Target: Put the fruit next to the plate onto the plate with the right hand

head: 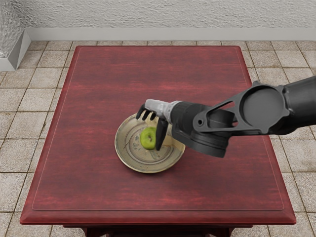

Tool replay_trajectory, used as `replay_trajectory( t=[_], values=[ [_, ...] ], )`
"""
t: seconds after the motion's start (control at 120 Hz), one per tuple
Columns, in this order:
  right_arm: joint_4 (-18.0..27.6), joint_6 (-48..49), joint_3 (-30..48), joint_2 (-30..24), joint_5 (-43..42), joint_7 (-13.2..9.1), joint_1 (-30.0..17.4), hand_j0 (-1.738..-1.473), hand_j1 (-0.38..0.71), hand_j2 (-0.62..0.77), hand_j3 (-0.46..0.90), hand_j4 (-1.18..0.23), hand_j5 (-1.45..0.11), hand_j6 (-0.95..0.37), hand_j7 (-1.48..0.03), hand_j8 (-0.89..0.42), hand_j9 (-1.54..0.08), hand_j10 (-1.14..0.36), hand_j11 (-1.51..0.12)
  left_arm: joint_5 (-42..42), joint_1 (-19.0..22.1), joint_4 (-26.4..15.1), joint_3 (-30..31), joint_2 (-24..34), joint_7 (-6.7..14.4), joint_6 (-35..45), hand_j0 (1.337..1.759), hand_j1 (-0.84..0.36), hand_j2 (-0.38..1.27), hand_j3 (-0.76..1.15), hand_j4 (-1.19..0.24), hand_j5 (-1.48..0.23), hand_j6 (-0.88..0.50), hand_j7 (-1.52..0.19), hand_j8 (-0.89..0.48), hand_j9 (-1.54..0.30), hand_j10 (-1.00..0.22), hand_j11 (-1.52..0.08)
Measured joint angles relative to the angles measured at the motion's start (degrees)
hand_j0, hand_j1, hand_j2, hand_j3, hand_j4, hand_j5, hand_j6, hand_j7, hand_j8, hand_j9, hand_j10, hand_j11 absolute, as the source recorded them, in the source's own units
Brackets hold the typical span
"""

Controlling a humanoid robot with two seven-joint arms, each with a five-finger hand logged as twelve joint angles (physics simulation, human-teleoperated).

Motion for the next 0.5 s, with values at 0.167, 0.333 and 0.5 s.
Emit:
replay_trajectory(
  t=[0.167, 0.333, 0.5],
  values=[
    [0.41, 3.83, 0.37, -1.14, 0.02, 0.03, 0.54, -1.658, -0.18, 0.05, 0.00, -0.16, -0.21, -0.14, -0.21, -0.12, -0.21, -0.16, -0.21, 0.00, 0.00, 0.00, 0.00, 0.00, 0.00, 0.00, 1.658, 0.35, 0.00, 0.00, 0.00, 0.00, 0.00, 0.00, 0.00, 0.00, 0.00, 0.00],
    [0.94, 21.48, 4.08, -11.57, -0.86, 0.21, 1.31, -1.658, -0.26, 0.02, 0.00, -0.08, -0.11, -0.07, -0.11, -0.07, -0.11, -0.08, -0.11, 0.00, 0.00, 0.00, 0.00, 0.00, 0.00, 0.00, 1.658, 0.35, 0.00, 0.00, 0.00, 0.00, 0.00, 0.00, 0.00, 0.00, 0.00, 0.00],
    [0.86, 36.78, 9.84, -25.38, -4.21, 0.44, 0.84, -1.658, -0.30, 0.01, 0.00, -0.05, -0.06, -0.04, -0.06, -0.04, -0.06, -0.05, -0.06, 0.00, 0.00, 0.00, 0.00, 0.00, 0.00, 0.00, 1.658, 0.35, 0.00, 0.00, 0.00, 0.00, 0.00, 0.00, 0.00, 0.00, 0.00, 0.00]
  ],
)
